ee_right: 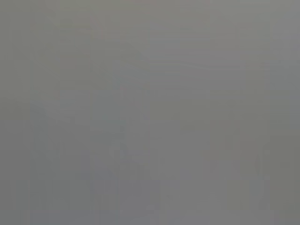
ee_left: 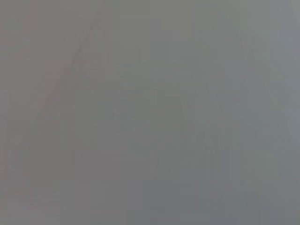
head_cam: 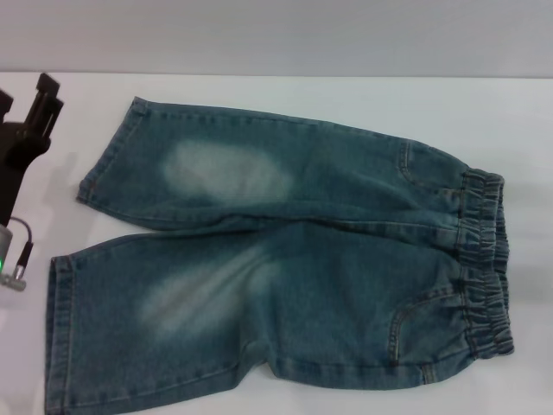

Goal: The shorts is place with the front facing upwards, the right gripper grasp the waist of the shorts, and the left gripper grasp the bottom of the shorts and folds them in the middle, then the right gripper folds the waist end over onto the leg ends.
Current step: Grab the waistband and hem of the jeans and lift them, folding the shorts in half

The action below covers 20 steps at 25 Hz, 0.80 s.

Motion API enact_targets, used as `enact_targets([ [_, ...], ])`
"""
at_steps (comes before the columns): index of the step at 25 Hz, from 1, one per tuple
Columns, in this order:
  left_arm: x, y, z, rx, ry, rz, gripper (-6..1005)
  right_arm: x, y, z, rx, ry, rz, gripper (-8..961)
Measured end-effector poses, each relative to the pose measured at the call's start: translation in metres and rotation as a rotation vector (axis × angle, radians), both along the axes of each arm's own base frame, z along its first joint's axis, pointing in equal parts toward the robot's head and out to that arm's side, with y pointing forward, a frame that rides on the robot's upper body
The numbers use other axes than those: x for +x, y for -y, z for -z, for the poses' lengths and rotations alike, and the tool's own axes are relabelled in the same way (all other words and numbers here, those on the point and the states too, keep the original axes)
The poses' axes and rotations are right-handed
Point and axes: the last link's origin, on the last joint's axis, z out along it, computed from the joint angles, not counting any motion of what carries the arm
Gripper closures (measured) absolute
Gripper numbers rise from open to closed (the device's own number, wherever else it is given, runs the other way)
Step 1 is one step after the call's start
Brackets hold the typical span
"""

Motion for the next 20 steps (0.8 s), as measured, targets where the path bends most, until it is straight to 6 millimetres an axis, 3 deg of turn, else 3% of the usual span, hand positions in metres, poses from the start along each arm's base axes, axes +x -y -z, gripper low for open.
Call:
enact_targets([
  [4, 0.007, -0.008, -0.004, -0.031, -0.032, 0.065, 173, 0.01, 0.01, -0.002, 0.001, -0.04, 0.019, 348],
  [11, 0.012, -0.027, -0.03, -0.121, -0.059, 0.2, 174, 0.014, 0.017, 0.001, -0.019, -0.04, 0.021, 347],
  [20, -0.001, -0.019, -0.043, -0.124, -0.048, 0.192, 174, -0.013, 0.013, 0.027, -0.239, 0.021, -0.173, 346],
])
